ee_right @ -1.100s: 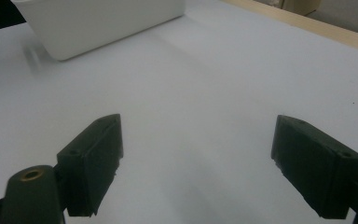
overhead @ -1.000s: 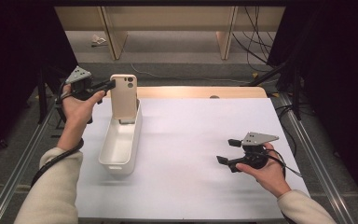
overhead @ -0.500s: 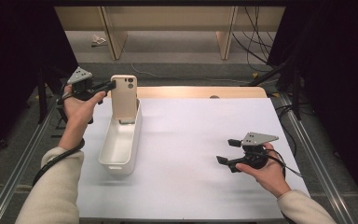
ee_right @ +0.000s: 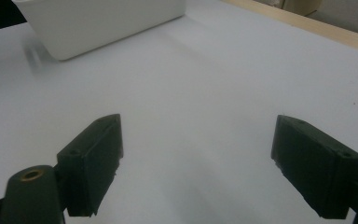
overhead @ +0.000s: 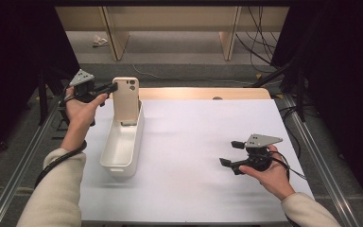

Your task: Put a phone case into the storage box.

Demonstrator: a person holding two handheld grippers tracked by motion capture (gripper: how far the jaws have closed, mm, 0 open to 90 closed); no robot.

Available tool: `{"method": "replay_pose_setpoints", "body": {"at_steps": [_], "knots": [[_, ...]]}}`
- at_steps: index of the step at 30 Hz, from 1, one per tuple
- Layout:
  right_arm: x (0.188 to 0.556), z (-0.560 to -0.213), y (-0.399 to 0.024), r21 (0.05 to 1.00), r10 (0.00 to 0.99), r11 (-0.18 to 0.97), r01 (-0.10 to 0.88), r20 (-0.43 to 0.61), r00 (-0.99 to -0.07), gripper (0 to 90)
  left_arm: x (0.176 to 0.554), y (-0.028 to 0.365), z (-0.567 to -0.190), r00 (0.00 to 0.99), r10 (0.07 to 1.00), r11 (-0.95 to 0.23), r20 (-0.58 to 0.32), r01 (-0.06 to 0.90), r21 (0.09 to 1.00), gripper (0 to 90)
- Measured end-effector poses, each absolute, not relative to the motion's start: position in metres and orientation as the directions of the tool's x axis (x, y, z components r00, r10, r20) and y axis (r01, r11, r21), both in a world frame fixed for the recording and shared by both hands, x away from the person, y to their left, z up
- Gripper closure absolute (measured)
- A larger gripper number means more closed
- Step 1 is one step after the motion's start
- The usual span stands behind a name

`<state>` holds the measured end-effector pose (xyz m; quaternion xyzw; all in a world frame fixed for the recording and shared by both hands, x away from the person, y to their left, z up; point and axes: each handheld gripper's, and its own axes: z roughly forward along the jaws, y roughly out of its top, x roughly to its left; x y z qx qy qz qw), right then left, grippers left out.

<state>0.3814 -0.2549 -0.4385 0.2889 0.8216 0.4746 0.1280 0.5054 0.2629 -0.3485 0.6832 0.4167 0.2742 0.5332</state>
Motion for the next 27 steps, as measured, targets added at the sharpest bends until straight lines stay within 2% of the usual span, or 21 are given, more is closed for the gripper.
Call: {"method": "replay_pose_setpoints", "body": {"at_steps": [27], "knots": [[0.382, -0.439, -0.255, 0.854, 0.595, 0.381, 0.355, 0.067, -0.801, 17.6, 0.512, 0.267, -0.366, 0.491, 0.866, -0.074, -0.090, 0.305, 0.950, 81.4]]}}
